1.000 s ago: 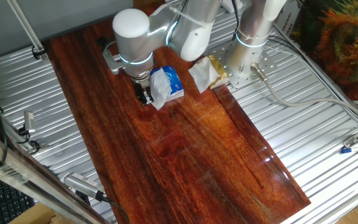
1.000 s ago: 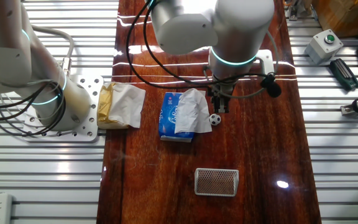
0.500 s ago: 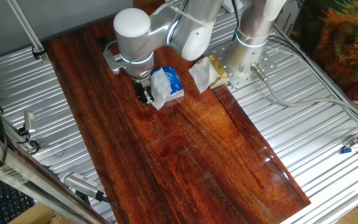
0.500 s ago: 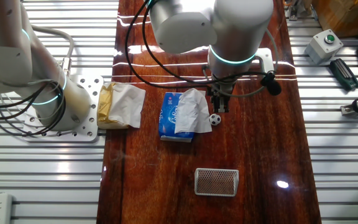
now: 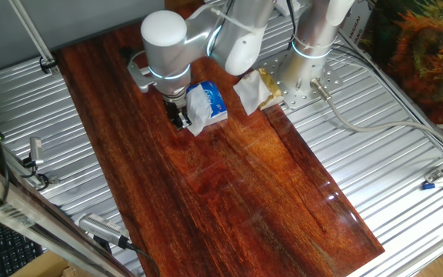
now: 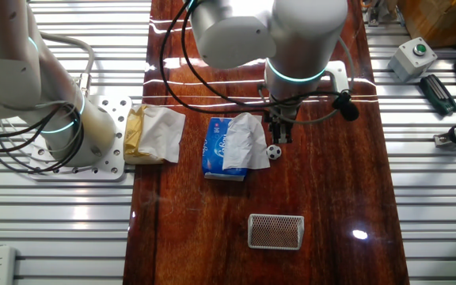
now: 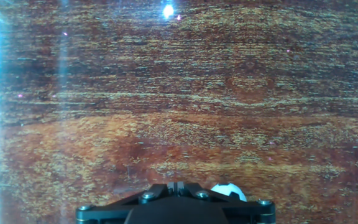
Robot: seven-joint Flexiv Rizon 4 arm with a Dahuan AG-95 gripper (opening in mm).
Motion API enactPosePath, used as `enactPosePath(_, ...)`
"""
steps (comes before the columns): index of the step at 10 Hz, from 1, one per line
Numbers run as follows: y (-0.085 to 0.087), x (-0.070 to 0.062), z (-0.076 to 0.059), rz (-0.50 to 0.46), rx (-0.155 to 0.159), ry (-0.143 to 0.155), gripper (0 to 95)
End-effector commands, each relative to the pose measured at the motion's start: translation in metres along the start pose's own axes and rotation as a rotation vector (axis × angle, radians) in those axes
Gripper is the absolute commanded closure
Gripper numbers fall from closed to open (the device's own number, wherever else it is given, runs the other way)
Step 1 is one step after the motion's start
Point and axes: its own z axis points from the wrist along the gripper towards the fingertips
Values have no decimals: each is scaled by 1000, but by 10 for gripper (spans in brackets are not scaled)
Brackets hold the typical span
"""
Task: Push the soccer ball into the goal
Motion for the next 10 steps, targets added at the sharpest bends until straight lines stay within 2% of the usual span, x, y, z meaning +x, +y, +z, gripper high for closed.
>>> enactPosePath(1, 1, 0, 0, -94, -16, 8, 950)
enactPosePath(2, 1, 0, 0, -93, -24, 8, 950)
enactPosePath(3, 1, 0, 0, -42, -38, 8, 950)
enactPosePath(4, 1, 0, 0, 6, -34, 12, 950)
enactPosePath(7, 1, 0, 0, 135, 7, 33, 950)
enactPosePath(10, 1, 0, 0, 169, 48, 38, 950)
